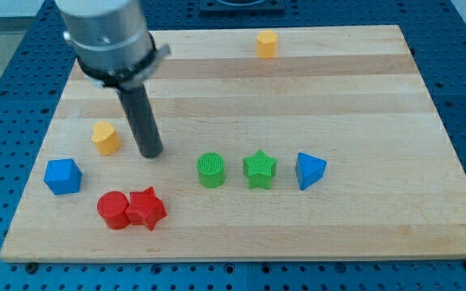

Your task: Move the yellow heart diagonally to the top left of the green circle

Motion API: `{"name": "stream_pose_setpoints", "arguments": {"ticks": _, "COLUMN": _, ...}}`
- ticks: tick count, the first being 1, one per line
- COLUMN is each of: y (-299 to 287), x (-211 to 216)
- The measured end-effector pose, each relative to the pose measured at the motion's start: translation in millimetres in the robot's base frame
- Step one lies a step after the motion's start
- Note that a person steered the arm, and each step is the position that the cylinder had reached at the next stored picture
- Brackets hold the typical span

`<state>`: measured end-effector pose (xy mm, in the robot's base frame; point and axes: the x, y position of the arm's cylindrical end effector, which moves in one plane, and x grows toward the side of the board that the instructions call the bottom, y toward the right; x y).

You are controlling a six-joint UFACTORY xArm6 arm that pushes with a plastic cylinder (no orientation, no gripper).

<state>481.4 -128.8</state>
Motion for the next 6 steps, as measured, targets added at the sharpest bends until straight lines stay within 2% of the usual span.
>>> {"name": "stream_pose_setpoints", "arguments": {"ticks": 1, "y": -74.8, "x": 21.7}}
{"name": "stream_pose_setpoints", "arguments": {"ticks": 2, "y": -97.7, "x": -11.5}}
{"name": "stream_pose_setpoints", "arguments": {"ticks": 3, "y": -25.0, "x": -47.2}}
{"name": "stream_pose_setpoints", "arguments": {"ticks": 4, "y": 18.0, "x": -98.4}}
{"name": "stream_pose_setpoints", "arguments": {"ticks": 5, "y": 35.6, "x": -77.6}}
{"name": "stream_pose_setpoints", "arguments": {"ticks": 6, "y": -15.9, "x": -56.7}}
